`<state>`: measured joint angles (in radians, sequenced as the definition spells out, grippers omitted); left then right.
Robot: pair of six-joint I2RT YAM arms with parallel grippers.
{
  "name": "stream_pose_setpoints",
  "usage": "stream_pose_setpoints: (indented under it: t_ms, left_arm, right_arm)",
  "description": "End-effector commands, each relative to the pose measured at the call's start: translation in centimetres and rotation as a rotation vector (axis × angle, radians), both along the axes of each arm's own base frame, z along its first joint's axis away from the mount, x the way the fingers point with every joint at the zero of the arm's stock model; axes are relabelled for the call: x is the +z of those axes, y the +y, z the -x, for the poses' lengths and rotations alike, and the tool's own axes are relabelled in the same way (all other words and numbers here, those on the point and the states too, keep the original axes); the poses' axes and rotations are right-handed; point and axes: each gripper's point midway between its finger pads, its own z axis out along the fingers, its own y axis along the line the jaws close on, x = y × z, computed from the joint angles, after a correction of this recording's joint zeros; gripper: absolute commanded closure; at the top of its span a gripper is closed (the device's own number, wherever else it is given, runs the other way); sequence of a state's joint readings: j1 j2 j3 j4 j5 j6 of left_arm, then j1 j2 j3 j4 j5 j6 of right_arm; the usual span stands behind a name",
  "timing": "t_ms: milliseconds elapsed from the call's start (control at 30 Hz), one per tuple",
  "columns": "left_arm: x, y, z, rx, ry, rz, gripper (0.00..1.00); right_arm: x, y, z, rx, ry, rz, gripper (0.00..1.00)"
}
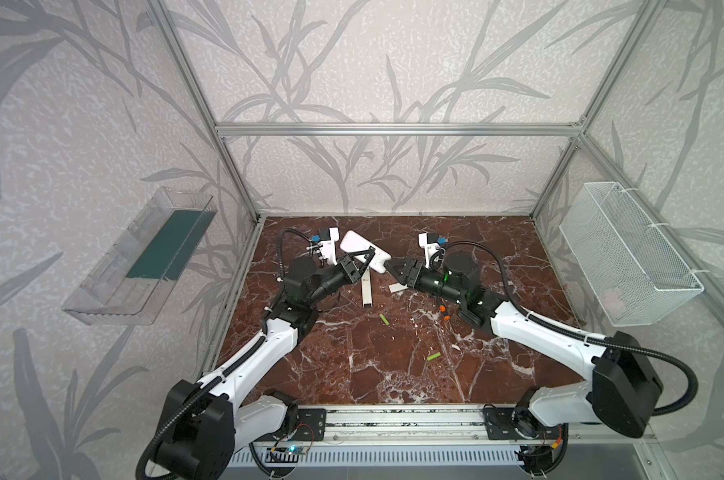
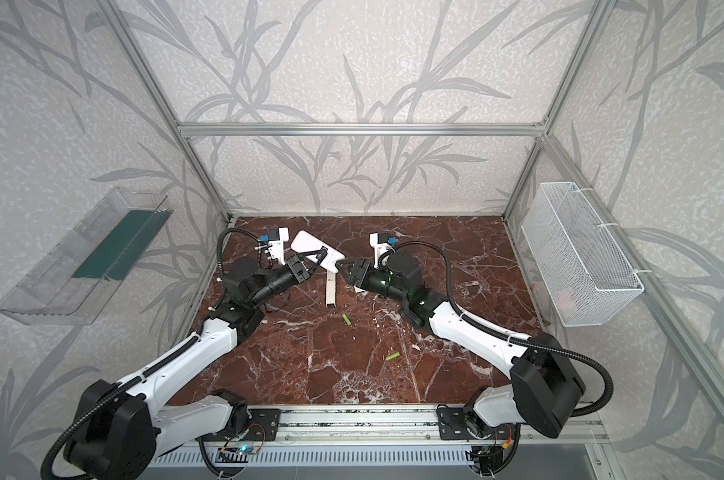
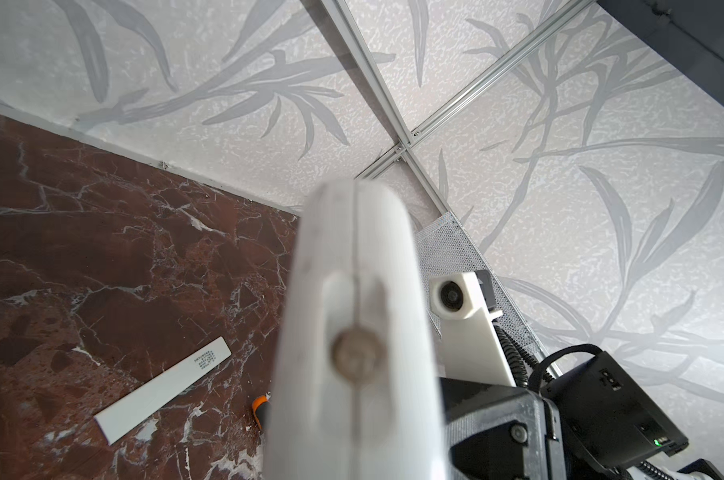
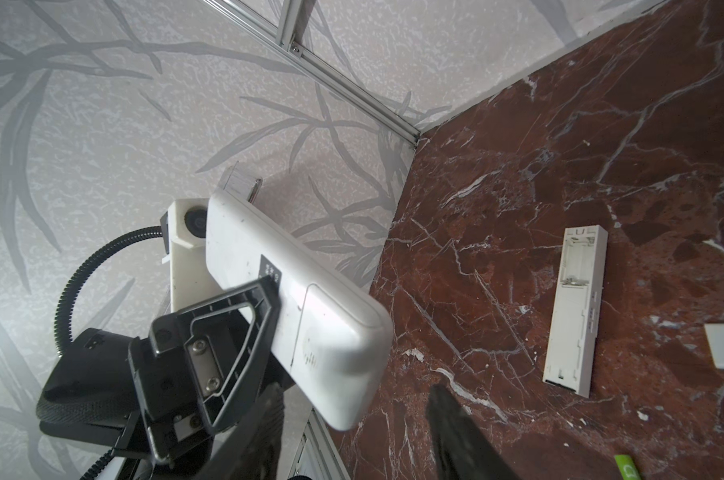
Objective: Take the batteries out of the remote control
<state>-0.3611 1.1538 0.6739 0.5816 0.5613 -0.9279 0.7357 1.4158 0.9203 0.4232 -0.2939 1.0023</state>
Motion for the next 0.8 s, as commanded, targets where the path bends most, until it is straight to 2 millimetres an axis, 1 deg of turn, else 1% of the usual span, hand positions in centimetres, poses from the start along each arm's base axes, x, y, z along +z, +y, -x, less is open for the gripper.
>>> stream_pose_setpoints:
  t_ms: [0, 133, 300, 500, 600, 767]
  left_arm:
    - [1.7, -0.4, 0.6, -0.038, -0.06, 0.057, 1.0]
    - [1.5, -0.7, 0.9, -0.064, -0.05, 0.059, 1.0]
    - [1.5, -0.8, 0.9, -0.069, -0.055, 0.064, 1.0]
    - [0.8, -0.8, 0.7, -0.064, -0.046, 0.052, 1.0]
    - [0.8, -0.9, 0.6, -0.066, -0.048, 0.049, 1.0]
    - [0.7, -0.8, 0.5, -0.062, -0.049, 0.034, 1.0]
  right_arm:
    - [0.6, 0.8, -0.6, -0.003, -0.007, -0.031, 0.45]
    - [0.9, 1.2, -0.9, 0.001, -0.017, -0.033, 0.5]
    - [0.6, 1.6, -1.1, 0.011, -0.005, -0.034, 0.57]
    - [-0.2, 1.6, -1.0, 0.011, 0.012, -0.023, 0.71]
    - [-0.3, 1.5, -1.0, 0.006, 0.012, -0.02, 0.78]
    - [-0.6, 1.4, -1.1, 0.006, 0.015, -0.004, 0.81]
